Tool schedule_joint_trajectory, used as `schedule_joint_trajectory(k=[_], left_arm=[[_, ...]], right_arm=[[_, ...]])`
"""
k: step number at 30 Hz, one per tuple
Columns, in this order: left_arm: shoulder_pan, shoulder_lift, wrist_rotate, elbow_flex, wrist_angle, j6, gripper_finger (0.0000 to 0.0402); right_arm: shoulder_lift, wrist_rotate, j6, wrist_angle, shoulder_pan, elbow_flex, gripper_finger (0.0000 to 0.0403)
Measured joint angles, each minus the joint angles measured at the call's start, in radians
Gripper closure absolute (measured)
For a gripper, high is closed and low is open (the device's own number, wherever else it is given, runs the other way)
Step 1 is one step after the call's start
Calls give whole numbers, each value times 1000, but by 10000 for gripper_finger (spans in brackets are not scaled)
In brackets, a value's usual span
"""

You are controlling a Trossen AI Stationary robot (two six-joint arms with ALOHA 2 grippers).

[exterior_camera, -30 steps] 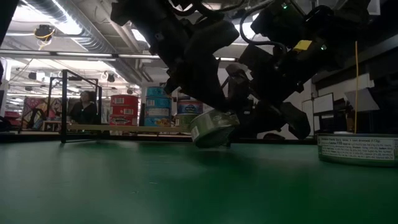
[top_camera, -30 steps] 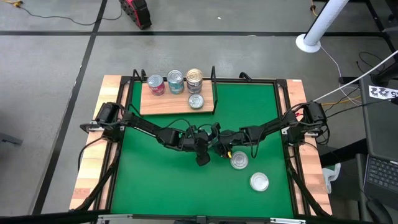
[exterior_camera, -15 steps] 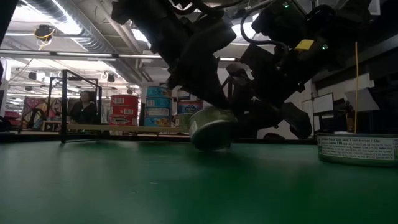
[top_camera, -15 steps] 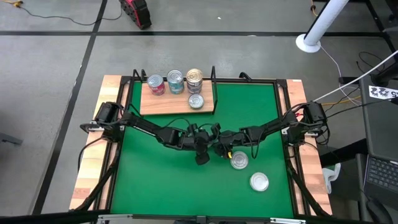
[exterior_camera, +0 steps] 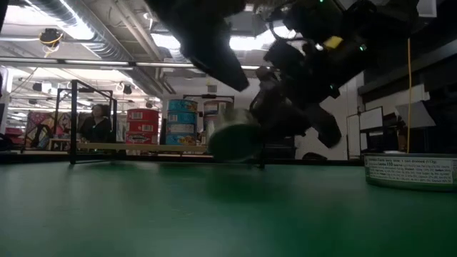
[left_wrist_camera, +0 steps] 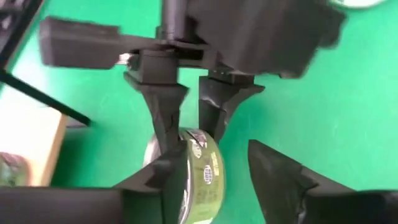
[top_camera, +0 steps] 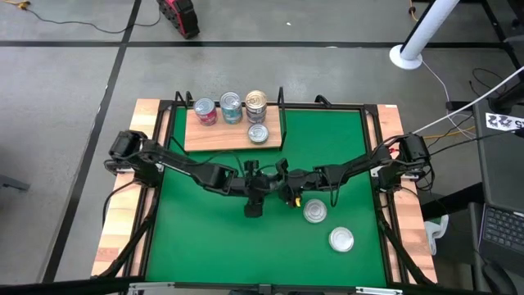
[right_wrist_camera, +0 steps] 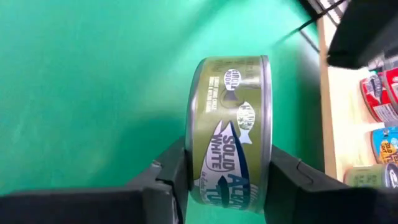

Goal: Stack canned seafood by type on shelf
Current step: Stack the green tuna can on top of the other green tuna can on the shelf

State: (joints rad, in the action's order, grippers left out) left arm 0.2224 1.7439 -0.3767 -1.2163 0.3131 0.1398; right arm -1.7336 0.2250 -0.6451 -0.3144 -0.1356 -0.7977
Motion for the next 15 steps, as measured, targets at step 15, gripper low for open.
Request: schedule_joint_trajectory(k=[15], left_arm=[[37, -21, -172, 0, 176, -224, 183]], right_arm=[[0, 2, 285, 83, 1, -115, 266]])
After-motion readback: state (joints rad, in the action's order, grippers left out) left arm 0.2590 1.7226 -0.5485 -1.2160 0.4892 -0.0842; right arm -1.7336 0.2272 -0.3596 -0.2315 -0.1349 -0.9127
